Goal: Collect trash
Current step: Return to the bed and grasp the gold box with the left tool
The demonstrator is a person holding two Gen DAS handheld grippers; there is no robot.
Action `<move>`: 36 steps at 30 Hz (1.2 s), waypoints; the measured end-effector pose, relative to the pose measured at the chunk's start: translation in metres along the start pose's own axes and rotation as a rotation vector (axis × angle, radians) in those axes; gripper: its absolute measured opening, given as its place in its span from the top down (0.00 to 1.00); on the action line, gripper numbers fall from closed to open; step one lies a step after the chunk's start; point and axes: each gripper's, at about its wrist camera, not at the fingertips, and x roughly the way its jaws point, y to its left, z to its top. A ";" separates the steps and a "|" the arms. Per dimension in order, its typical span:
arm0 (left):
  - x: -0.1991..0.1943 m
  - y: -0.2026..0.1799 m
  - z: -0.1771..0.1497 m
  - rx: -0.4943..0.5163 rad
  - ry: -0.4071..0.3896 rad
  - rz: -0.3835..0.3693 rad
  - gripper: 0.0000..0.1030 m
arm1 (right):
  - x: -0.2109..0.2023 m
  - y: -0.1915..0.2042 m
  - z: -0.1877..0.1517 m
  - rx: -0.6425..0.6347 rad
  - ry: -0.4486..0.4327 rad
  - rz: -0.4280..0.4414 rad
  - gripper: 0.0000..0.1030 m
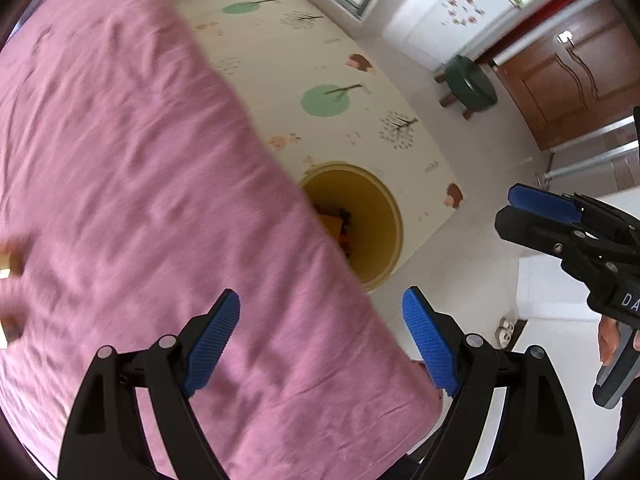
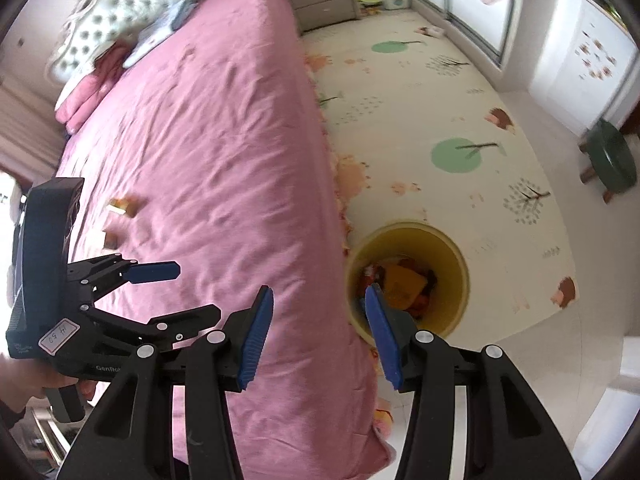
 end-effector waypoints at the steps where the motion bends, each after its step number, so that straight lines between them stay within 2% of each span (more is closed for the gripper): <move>1: -0.006 0.012 -0.005 -0.025 -0.007 0.004 0.19 | 0.003 0.011 0.002 -0.019 0.005 0.006 0.54; 17: -0.079 0.173 -0.084 -0.359 -0.124 0.083 0.19 | 0.061 0.189 0.025 -0.320 0.091 0.103 0.53; 27: -0.098 0.253 -0.112 -0.526 -0.168 0.113 0.19 | 0.105 0.268 0.044 -0.453 0.148 0.130 0.52; 36: -0.097 0.338 -0.127 -0.820 -0.220 0.104 0.19 | 0.152 0.331 0.070 -0.586 0.196 0.142 0.52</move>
